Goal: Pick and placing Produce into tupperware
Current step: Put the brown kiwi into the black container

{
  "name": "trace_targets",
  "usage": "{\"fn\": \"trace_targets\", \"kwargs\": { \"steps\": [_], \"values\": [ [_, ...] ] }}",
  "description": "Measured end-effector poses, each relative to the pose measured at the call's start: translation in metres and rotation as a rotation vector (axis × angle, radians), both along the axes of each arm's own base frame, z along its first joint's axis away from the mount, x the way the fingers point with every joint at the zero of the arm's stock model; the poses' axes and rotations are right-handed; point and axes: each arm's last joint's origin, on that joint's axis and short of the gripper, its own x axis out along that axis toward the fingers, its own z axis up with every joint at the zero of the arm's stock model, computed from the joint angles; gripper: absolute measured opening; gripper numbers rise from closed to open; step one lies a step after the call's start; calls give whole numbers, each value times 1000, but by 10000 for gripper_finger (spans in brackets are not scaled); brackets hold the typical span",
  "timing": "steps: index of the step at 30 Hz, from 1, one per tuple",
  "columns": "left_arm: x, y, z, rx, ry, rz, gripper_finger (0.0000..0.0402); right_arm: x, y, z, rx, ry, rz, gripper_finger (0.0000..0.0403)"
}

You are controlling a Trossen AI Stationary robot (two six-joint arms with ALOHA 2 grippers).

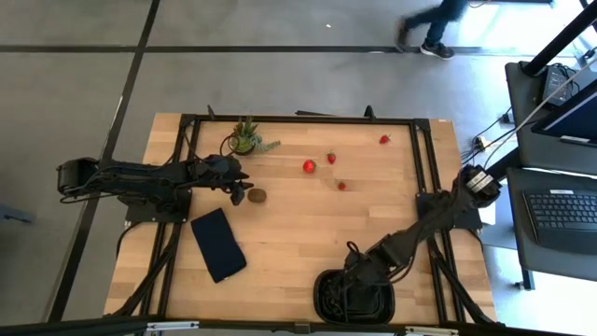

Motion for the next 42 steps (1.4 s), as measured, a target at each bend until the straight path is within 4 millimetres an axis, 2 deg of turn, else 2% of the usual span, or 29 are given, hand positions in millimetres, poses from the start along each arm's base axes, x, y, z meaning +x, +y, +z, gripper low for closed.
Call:
{"fn": "trace_targets", "kwargs": {
  "steps": [3, 7, 12, 18, 23, 28, 37, 42],
  "values": [
    [1, -1, 1, -13, -17, -63, 181, 3, -9, 14, -75, -18, 8, 197],
    [3, -3, 2, -42, -45, -128, 181, 4, -20, 53, -184, -126, 45, 218],
    [4, -5, 4, -47, -65, -209, 181, -5, -42, 97, -419, -258, 94, 227],
    [7, -7, 8, 24, -114, -358, 181, -20, -85, 120, -675, -275, 74, 223],
    [11, -10, 15, 89, -195, -484, 193, -24, -116, 121, -775, -270, 66, 226],
    [13, -12, 20, 83, -264, -552, 221, -23, -134, 114, -796, -246, 63, 226],
    [13, -13, 20, 70, -266, -561, 359, -19, -153, 101, -817, -195, 60, 226],
    [18, -13, 28, 148, -277, -540, 397, -18, -172, 91, -881, -160, 54, 226]
  ]
}}
